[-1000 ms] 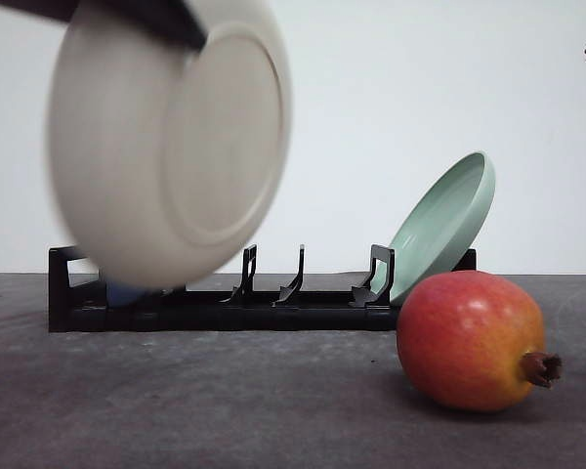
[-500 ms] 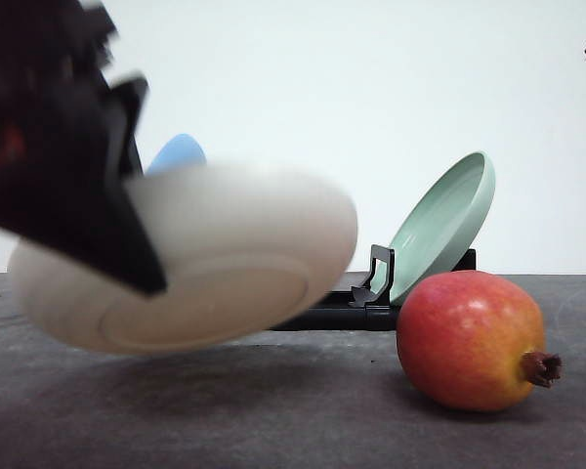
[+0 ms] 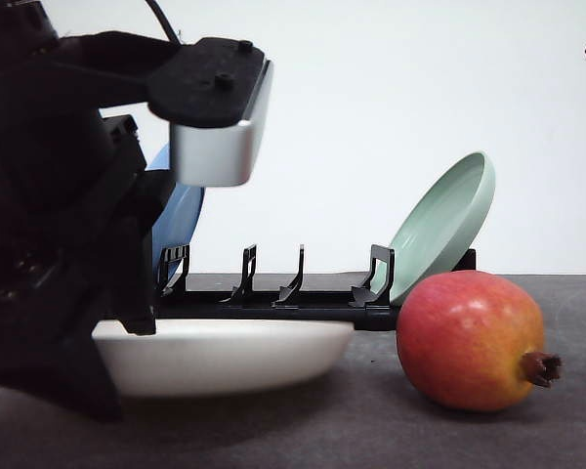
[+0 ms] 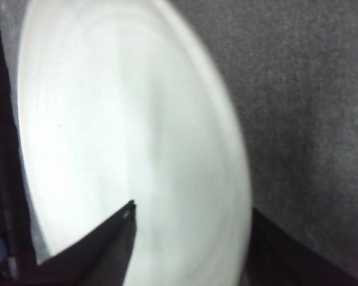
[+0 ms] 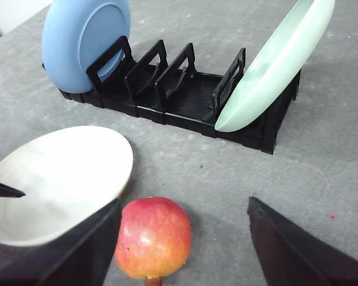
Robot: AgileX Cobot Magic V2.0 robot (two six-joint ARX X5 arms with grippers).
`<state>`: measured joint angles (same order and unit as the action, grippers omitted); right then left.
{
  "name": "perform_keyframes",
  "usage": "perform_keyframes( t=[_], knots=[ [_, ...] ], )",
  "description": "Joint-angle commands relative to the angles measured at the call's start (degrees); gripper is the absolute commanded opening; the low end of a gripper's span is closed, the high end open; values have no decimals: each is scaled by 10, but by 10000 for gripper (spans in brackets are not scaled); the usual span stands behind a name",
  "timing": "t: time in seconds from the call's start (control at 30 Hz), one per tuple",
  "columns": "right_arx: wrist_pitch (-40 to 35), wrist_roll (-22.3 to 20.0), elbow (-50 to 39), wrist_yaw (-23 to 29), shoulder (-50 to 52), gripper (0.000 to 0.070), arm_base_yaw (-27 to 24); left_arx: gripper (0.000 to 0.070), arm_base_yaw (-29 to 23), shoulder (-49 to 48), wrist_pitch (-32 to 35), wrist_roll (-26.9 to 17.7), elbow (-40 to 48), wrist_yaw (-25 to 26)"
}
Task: Place pomegranate in white plate
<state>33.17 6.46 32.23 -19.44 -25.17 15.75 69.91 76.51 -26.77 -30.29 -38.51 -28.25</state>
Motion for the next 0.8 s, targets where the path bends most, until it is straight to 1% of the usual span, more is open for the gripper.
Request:
perform_keyframes(
  t=[0.0,0.07,0.13,0.23,0.33,0.4,0.43,0.5,0.63,0.77],
  knots=[
    [-5,4,10,0,-2,427,2,401,8,5,-9,59,-18,-1],
    [-5,4,10,0,-2,427,3,425,2,2,-42,105,-36,14],
    [-5,4,10,0,-2,427,2,443,-8,-4,-75,142,-53,51],
    [-5,4,10,0,-2,427,2,444,-35,-27,-101,205,-66,151],
    [-5,4,10,0,-2,427,3,444,-78,-62,-109,259,-67,274],
    [-5,4,10,0,-2,428,3,443,-111,-86,-115,288,-67,335],
    [-5,4,10,0,-2,427,3,442,-126,-98,-118,297,-67,352],
    [-5,4,10,0,-2,427,3,441,-160,-125,-122,311,-67,371],
    [-5,4,10,0,-2,427,3,440,-231,-177,-127,325,-67,377],
    [0,4,10,-1,-2,427,3,435,-312,-232,-120,330,-66,388]
  ],
)
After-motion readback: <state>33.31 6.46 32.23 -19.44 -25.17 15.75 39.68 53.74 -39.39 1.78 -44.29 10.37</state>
